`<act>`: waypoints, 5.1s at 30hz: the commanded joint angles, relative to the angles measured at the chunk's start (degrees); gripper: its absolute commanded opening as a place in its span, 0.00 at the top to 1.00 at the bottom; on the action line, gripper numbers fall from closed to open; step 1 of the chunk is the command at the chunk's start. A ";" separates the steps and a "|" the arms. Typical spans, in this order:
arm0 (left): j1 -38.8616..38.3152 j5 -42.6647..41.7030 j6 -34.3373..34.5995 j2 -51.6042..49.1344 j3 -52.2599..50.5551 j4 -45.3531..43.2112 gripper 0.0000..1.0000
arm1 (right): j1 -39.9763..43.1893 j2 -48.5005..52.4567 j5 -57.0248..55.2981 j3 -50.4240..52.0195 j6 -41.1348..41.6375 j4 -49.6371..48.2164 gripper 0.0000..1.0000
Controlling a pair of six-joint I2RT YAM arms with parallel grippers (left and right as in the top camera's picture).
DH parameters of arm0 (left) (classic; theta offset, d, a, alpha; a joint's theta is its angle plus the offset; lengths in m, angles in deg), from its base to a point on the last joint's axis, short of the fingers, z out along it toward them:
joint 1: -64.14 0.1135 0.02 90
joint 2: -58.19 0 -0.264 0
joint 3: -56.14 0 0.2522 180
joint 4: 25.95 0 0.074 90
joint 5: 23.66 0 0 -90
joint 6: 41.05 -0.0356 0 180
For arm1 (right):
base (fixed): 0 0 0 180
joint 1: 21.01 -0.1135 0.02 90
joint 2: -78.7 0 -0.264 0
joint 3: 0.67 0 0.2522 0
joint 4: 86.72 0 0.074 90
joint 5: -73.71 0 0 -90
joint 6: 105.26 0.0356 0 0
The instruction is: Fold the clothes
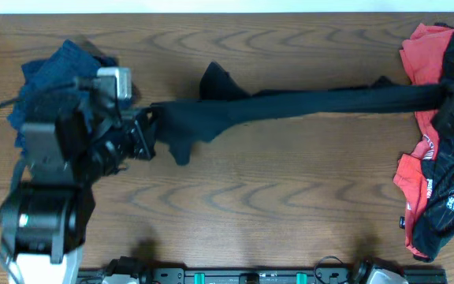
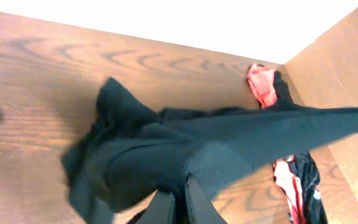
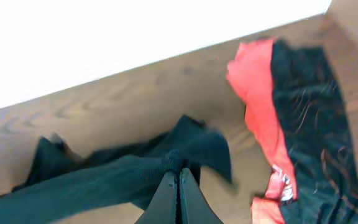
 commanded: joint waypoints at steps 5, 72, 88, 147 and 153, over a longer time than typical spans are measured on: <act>0.24 10.67 -2.51 10.69 0.46 -0.66 0.94 | -0.02 -6.38 -0.11 0.00 -0.04 -4.61 0.99; 9.73 -15.93 -25.31 -52.54 37.38 41.97 0.94 | -1.90 43.45 -29.68 -9.90 8.94 11.87 0.99; 1.16 -11.45 -29.33 -51.25 7.85 41.88 0.94 | -0.44 43.39 -26.34 9.22 10.43 13.14 0.99; -0.31 -4.44 14.93 -44.57 -25.99 -52.00 0.94 | -2.05 36.74 -4.46 21.73 5.95 -23.52 0.99; -0.31 -4.44 14.93 -44.81 -25.97 -55.54 0.83 | -2.05 36.74 -8.04 21.73 9.35 -25.05 0.90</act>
